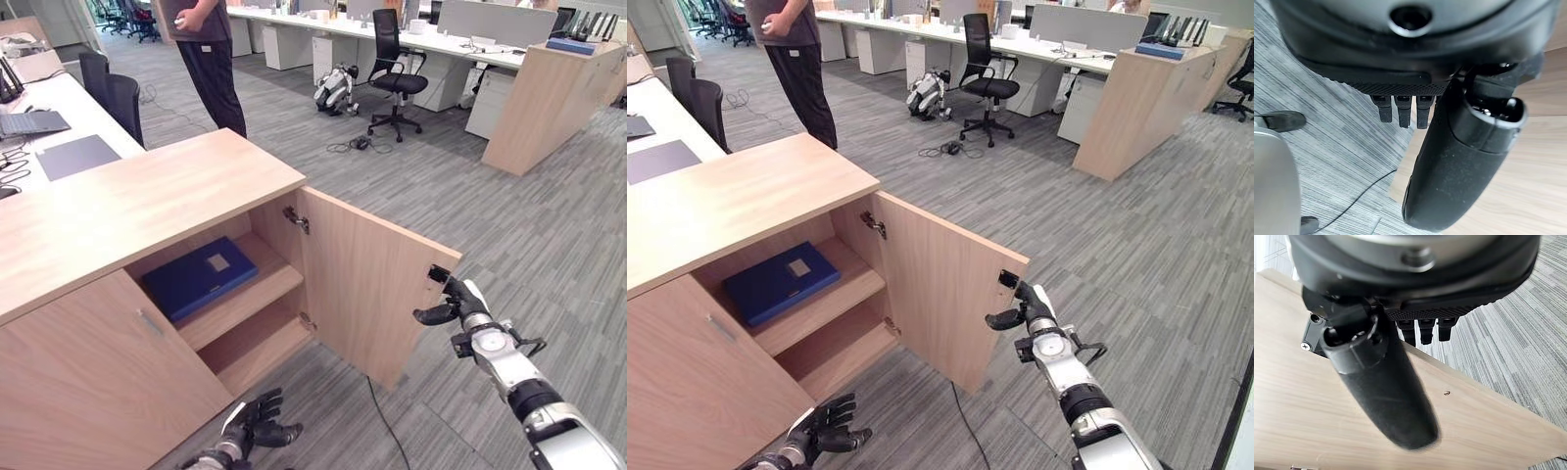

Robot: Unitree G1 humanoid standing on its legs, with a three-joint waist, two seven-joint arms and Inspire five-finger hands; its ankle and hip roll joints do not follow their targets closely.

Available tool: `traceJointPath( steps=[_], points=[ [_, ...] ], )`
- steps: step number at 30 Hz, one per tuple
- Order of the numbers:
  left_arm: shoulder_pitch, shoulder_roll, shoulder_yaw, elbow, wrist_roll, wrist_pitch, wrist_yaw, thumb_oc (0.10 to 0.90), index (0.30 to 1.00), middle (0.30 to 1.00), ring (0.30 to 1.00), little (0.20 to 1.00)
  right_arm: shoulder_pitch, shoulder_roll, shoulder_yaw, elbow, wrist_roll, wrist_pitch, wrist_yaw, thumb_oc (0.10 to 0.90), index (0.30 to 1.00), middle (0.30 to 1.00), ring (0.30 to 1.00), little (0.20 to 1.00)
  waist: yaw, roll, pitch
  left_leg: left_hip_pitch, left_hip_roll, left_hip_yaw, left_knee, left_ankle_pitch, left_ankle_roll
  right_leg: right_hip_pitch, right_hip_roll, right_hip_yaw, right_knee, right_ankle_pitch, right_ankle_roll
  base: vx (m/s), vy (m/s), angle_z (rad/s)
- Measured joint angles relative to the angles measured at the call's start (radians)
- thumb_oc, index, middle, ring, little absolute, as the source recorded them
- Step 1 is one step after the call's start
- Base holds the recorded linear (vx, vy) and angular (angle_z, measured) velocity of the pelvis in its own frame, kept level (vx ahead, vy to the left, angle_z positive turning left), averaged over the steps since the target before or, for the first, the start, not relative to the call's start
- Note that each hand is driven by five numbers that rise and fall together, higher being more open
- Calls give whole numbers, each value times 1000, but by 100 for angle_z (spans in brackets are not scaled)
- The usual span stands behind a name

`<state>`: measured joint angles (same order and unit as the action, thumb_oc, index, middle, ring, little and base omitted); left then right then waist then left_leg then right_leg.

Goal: Put the empty folder in the office cabinet

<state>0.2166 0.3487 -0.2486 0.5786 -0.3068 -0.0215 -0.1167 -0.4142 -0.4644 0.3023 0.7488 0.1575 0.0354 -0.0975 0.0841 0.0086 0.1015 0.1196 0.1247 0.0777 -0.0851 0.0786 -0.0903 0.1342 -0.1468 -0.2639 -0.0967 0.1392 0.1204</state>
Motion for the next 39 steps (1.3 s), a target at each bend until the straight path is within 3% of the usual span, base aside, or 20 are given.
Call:
traceJointPath(
  steps=[7, 11, 15, 16, 17, 18, 19, 21, 22, 23, 24, 25, 27, 29, 30, 31, 35, 37, 38, 39],
  points=[
    [14, -1, 18, -1, 0, -1, 5, 800, 900, 900, 900, 900, 15, 21, 7, -15, 3, 17, -12, 800, 900, 900, 900, 900, 1, 8, -4, -32, 12, -41, 0, 10, -1, -4, 9, -40, 0, -2, -4, -13, -47, 16],
    [71, -17, 49, 7, 0, -1, 25, 800, 900, 900, 900, 900, 151, -7, -1, -185, 4, 19, -6, 800, 900, 900, 900, 900, 5, 42, -6, -60, 20, -86, 0, 23, -1, -6, 25, -81, 0, -10, -16, -117, -68, 29],
    [35, -58, 90, 14, 0, -1, 43, 800, 900, 900, 900, 900, 307, -79, -3, -325, 6, 28, 16, 800, 900, 900, 900, 900, 16, 70, 0, -209, 19, -181, 37, 115, -57, -56, 40, -208, 9, -9, -34, -164, 32, 94],
    [-17, -72, 84, 30, 0, -1, 40, 800, 900, 900, 900, 900, 345, -115, -5, -333, 7, 38, 32, 800, 900, 900, 900, 900, 28, 76, 3, -267, -1, -147, 46, 195, -77, -60, 20, -277, 8, -4, -44, -73, 98, 134],
    [-33, -80, 85, 32, 0, -1, 42, 800, 900, 900, 900, 900, 364, -133, -7, -352, 8, 42, 36, 800, 900, 900, 900, 900, 23, 73, 8, -288, 4, -71, 39, 196, -103, -58, 8, -320, 1, 9, -61, -38, 70, 143],
    [-54, -83, 86, 43, 3, 1, 36, 800, 900, 900, 900, 900, 402, -158, -8, -400, 8, 44, 57, 800, 900, 900, 900, 900, 18, 55, 22, -295, 34, 206, 82, 94, -42, -53, -28, -407, -1, 21, -85, 20, 48, 95],
    [-52, -79, 96, 46, 14, 1, 35, 800, 900, 900, 900, 900, 424, -159, -1, -447, 8, 45, 80, 800, 900, 900, 900, 900, 8, 26, 23, -293, 59, 398, 157, 48, -27, -55, -65, -442, -1, 14, -94, 4, 100, 72],
    [-48, -78, 101, 72, 27, -2, 29, 800, 900, 900, 900, 900, 429, -163, 37, -545, 5, 45, 150, 800, 900, 900, 900, 900, -27, 5, 28, -259, 100, 477, 294, -15, -29, -46, -126, -477, 8, 7, -69, 95, 184, 46],
    [-38, -97, 101, 107, 55, -2, 16, 800, 900, 900, 900, 900, 444, -172, 71, -592, 3, 45, 171, 800, 900, 900, 900, 900, -59, 26, 18, -210, 116, 476, 315, -57, -37, -12, -120, -510, 8, -3, 0, 134, 188, 62],
    [-30, -104, 100, 110, 67, -2, 13, 800, 900, 900, 900, 900, 446, -176, 80, -602, 3, 44, 182, 800, 900, 900, 900, 900, -64, 48, 7, -188, 117, 445, 280, -66, -29, -6, -103, -495, 9, -11, 10, 82, 148, 80],
    [-33, -105, 104, 122, 88, -9, 7, 800, 900, 900, 900, 900, 445, -153, 81, -604, 2, 42, 205, 800, 900, 900, 900, 900, -51, 63, -11, -185, 108, 398, 230, -67, 37, -14, -93, -451, 34, -15, 15, 119, 261, 95],
    [-41, -100, 125, 125, 110, -17, 3, 800, 900, 900, 900, 900, 435, -129, 97, -612, 3, 43, 208, 800, 900, 900, 900, 900, -38, 41, -12, -214, 87, 359, 214, -78, 36, -39, -116, -431, 103, -61, 35, 80, 220, 128],
    [-66, -54, 128, 128, 138, -20, 0, 800, 900, 900, 900, 900, 376, -73, 106, -604, 3, 45, 206, 800, 900, 900, 900, 900, 5, -43, -18, -230, 29, 349, 168, -69, 42, -58, -167, -465, 116, -76, 28, 27, 158, 139],
    [-50, -44, 130, 128, 157, -10, 3, 800, 900, 900, 900, 900, 305, -72, 80, -595, 1, 47, 205, 800, 900, 900, 900, 900, 43, -40, -11, -248, 38, 354, 262, -77, 55, -51, -191, -486, 160, -78, 33, 95, 214, 81],
    [-23, -35, 141, 136, 158, -2, 4, 800, 900, 900, 900, 900, 249, -70, 84, -579, -2, 50, 206, 800, 900, 900, 900, 900, 67, -52, -8, -244, 3, 344, 246, -100, 85, -35, -227, -477, 215, -89, 83, 161, 290, 97],
    [-9, -22, 150, 143, 158, -1, 14, 800, 900, 900, 900, 900, 188, -67, 135, -588, -4, 31, 228, 800, 900, 900, 900, 900, 65, -67, -5, -228, -35, 322, 220, -96, 98, -43, -283, -474, 306, -66, 89, 99, 151, 103],
    [-13, 25, 133, 137, 167, 1, 41, 800, 900, 900, 900, 900, 54, 51, 288, -658, -28, -49, 301, 800, 900, 900, 900, 900, 116, -46, 15, -161, -75, 250, 138, -36, 146, -67, -359, -404, 520, -9, 72, 49, 42, 86],
    [-35, 42, 124, 115, 176, -2, 46, 800, 900, 900, 900, 900, 46, 88, 320, -717, -29, -81, 316, 800, 900, 900, 900, 900, 130, -27, 31, -149, -75, 160, 110, -26, 146, -78, -315, -305, 565, -54, 102, 149, -71, 124],
    [-55, 44, 121, 97, 176, -3, 64, 800, 900, 900, 900, 900, 48, 98, 328, -755, -29, -94, 320, 800, 900, 900, 900, 900, 135, -13, 40, -139, -72, 102, 82, -20, 154, -73, -237, -207, 479, -136, 103, 107, -70, 123],
    [-72, 48, 117, 92, 175, -6, 71, 800, 900, 900, 900, 900, 45, 97, 328, -767, -29, -107, 319, 800, 900, 900, 900, 900, 124, -18, 44, -133, -74, 76, 67, 4, 146, -58, -206, -194, 411, -152, 93, 88, -91, 123]
  ],
)
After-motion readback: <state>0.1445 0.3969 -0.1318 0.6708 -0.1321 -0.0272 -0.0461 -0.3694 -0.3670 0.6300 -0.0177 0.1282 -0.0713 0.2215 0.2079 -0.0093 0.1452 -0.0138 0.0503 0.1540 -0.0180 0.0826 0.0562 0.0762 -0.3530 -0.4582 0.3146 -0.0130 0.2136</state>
